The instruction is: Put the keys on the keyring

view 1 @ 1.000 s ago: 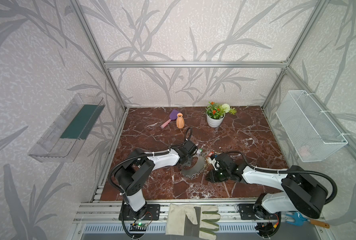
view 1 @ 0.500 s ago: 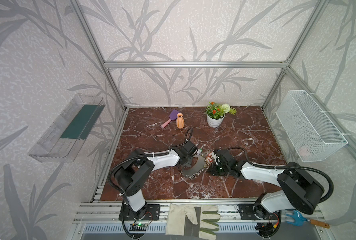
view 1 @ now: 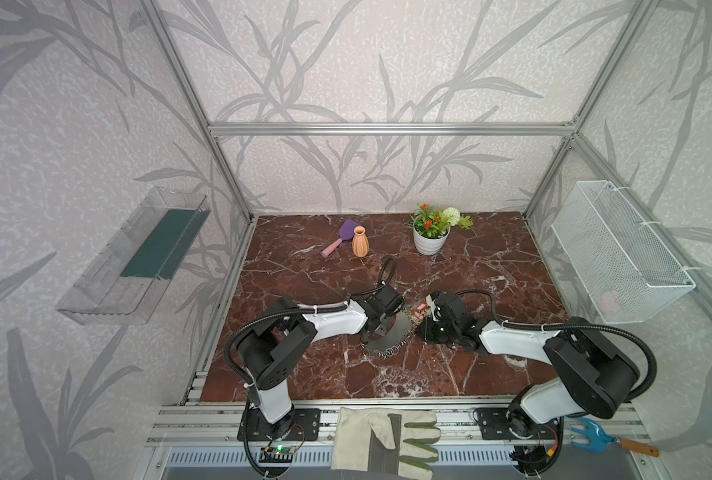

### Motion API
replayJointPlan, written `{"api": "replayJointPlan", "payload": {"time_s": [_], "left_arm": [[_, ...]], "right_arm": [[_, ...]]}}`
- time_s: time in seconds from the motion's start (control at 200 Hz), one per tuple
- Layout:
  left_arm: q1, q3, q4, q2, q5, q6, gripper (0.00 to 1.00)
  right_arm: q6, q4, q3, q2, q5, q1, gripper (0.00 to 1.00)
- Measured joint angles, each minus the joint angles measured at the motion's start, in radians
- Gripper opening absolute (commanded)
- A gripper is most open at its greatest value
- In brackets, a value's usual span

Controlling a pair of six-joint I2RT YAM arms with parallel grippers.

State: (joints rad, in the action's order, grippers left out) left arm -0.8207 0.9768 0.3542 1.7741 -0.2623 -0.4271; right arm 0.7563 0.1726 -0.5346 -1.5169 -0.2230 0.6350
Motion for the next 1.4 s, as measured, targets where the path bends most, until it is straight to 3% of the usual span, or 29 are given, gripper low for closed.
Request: {"api": "replayJointPlan", "payload": {"time_s": [0.43,0.795,1.015,1.224,1.399], "left_arm": [[0.000,-0.007,-0.011,-0.004,0.001,0.008,0.47],[0.000,-0.024,-0.032,-0.015,0.008,0.006,0.47],[0.000,-0.024,-0.032,-0.016,0.018,0.007,0.47],[0.000,-0.033,-0.043,-0.021,0.020,0.007,0.47],[0.001,-0.036,-0.047,-0.023,0.022,0.007,0.47]], "right_arm": [[0.037,0.052,0.018,0.012,0.095,-0.029,0.21],[-0.053,-0.114,0.042,0.269,0.076,0.013,0.19],[-0.067,-0.096,0.022,0.152,-0.005,0.094,0.14],[-0.041,-0.035,0.022,0.046,-0.041,0.103,0.13],[-0.040,-0.006,0.022,0.043,-0.040,0.103,0.18]]}}
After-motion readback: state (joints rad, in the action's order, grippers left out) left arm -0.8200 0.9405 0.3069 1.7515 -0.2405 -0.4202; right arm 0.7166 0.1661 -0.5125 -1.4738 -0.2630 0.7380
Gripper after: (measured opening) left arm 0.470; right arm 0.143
